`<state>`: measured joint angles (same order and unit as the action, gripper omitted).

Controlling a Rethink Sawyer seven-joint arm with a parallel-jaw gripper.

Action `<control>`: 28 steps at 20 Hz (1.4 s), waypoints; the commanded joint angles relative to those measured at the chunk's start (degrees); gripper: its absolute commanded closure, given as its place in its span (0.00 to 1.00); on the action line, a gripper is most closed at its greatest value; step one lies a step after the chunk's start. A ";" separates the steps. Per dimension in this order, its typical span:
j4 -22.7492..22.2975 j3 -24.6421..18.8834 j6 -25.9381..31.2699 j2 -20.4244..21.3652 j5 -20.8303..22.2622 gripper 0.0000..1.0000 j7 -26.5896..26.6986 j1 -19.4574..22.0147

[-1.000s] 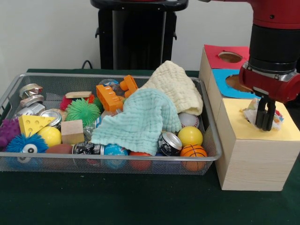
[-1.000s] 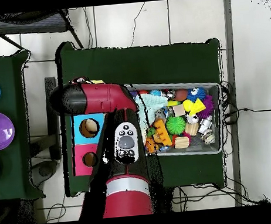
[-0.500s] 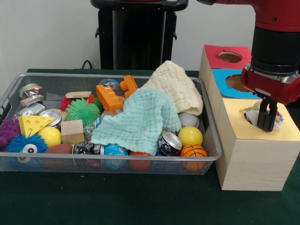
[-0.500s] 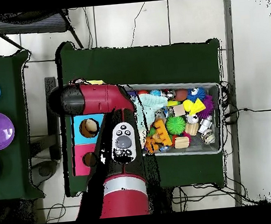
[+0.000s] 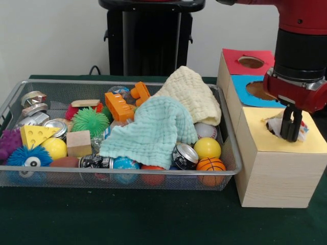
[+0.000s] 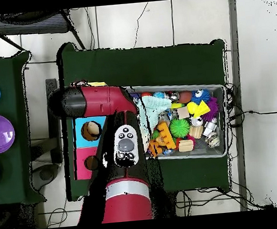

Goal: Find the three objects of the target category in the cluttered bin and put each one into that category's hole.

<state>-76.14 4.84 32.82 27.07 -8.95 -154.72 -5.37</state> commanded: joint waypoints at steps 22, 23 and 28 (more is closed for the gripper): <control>0.47 -2.51 5.38 -7.62 2.30 1.00 -0.09 2.02; 0.72 -2.55 4.94 -8.11 2.27 1.00 -0.19 2.05; 3.98 -4.22 1.24 -12.65 2.38 1.00 1.38 3.32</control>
<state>-74.49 4.73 37.20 21.77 -8.82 -154.72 -4.85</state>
